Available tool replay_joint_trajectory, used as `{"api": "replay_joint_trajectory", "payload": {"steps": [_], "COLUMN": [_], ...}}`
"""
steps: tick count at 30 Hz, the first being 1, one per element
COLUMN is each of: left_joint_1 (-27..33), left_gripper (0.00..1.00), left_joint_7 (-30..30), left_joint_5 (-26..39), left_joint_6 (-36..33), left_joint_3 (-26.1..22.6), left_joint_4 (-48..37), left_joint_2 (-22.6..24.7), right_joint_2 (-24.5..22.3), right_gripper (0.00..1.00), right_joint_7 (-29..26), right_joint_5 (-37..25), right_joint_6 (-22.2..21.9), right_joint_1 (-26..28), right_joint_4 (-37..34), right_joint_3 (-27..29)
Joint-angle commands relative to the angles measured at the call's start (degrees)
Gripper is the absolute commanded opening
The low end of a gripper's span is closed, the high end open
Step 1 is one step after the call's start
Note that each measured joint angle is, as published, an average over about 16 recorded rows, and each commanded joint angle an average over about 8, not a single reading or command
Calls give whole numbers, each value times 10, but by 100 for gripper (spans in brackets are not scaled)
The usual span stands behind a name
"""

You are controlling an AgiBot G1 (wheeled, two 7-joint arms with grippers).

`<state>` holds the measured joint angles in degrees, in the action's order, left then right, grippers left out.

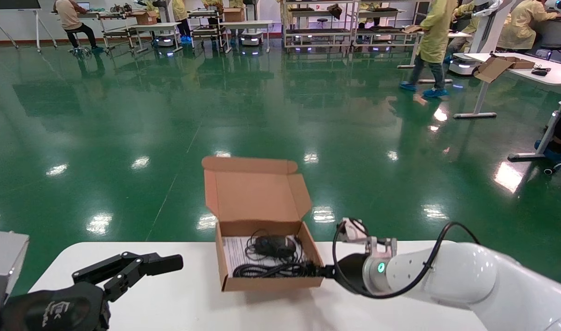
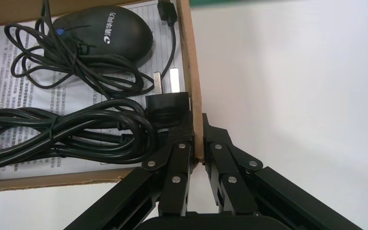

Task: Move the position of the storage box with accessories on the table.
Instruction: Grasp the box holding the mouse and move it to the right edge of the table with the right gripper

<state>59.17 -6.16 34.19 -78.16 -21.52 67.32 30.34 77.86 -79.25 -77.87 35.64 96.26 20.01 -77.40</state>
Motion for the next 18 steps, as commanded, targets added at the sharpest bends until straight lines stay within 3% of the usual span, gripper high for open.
{"api": "replay_joint_trajectory", "payload": {"steps": [1,18], "left_joint_1": [0,0], "left_gripper": [100,100], "left_joint_7": [0,0], "left_joint_5": [0,0], "left_joint_6": [0,0], "left_joint_3": [0,0], "left_joint_4": [0,0], "left_joint_2": [0,0], "right_joint_2": [-1,-38], "right_gripper": [0,0], "right_joint_7": [7,96], "right_joint_5": [1,-11], "right_joint_6": [-2,-30], "right_joint_1": [7,106], "right_joint_4": [-3,-126], "right_joint_3": [-1,-2]}}
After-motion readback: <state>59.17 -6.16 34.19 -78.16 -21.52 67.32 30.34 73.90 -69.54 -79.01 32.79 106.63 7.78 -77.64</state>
